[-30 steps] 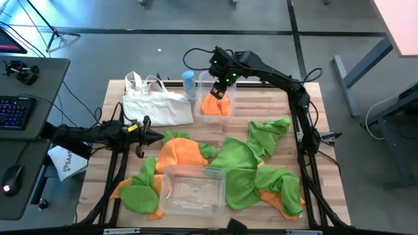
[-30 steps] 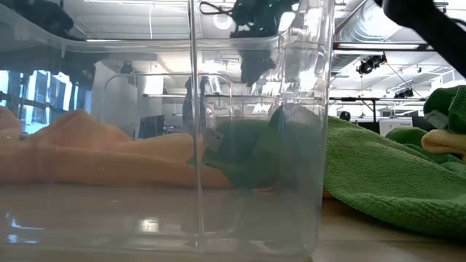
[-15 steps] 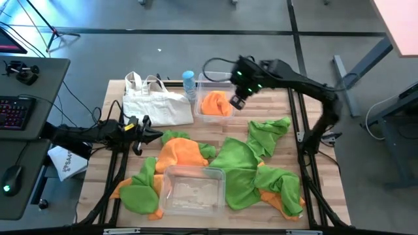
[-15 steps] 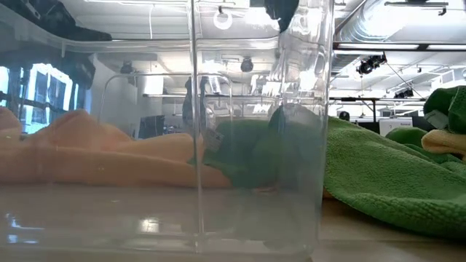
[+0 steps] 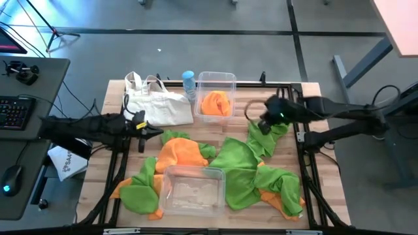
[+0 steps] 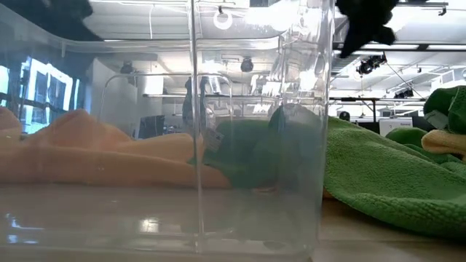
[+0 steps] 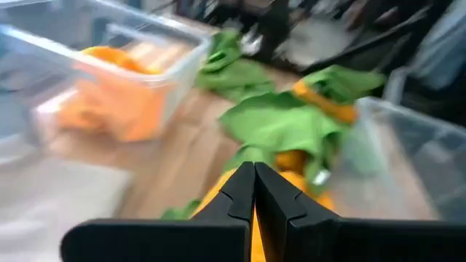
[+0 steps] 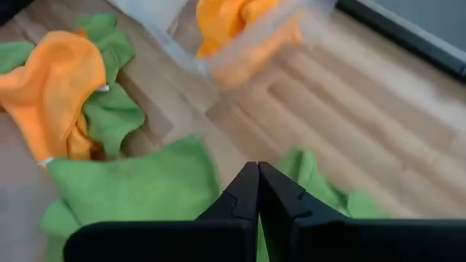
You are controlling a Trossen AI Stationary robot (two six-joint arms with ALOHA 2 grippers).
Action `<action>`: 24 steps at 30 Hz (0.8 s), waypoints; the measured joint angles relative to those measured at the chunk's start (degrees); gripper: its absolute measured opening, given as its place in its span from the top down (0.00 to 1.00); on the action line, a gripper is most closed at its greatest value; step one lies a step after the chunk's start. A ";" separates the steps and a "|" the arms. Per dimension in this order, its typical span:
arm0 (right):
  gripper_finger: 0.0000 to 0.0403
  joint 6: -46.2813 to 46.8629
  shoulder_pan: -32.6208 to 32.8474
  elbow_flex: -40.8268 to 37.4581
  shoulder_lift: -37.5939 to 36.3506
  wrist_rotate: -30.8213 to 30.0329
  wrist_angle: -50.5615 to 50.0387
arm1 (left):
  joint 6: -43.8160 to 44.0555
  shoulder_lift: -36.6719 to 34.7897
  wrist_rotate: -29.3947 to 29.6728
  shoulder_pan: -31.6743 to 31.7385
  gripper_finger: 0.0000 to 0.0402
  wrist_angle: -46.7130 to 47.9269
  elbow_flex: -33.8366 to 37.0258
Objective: Sort microfiber towel by color & place in baskets
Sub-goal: Put the green microfiber cloth into the bottom transparent bin
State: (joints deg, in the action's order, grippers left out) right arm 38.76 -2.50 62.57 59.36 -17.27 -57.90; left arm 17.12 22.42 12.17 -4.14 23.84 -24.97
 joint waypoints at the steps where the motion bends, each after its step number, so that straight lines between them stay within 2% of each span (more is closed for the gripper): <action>1: 1.00 1.87 1.27 -1.69 -1.37 -0.58 -0.03 | 0.65 2.55 1.19 0.00 1.00 1.88 -2.50; 6: 1.00 8.28 7.40 -7.28 -4.75 -1.56 1.86 | 6.56 15.13 1.74 -0.08 1.00 13.89 -15.33; 10: 1.00 9.84 11.86 -8.21 -4.49 -3.22 2.52 | 16.12 25.24 1.48 -1.16 1.00 27.07 -26.80; 16: 1.00 8.61 15.37 -8.22 -4.30 -4.95 2.54 | 20.79 37.39 -0.05 -8.53 1.00 46.70 -42.12; 19: 1.00 7.22 15.88 -8.22 -4.30 -5.06 2.54 | 26.65 41.25 -0.24 -12.78 1.00 53.78 -46.46; 24: 1.00 5.11 15.87 -8.22 -4.30 -6.62 2.54 | 33.33 44.73 -7.28 -17.99 1.00 59.19 -46.71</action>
State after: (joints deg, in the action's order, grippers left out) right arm 43.87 13.37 54.35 55.07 -23.88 -55.35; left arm 50.45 67.15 4.89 -22.13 83.03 -71.68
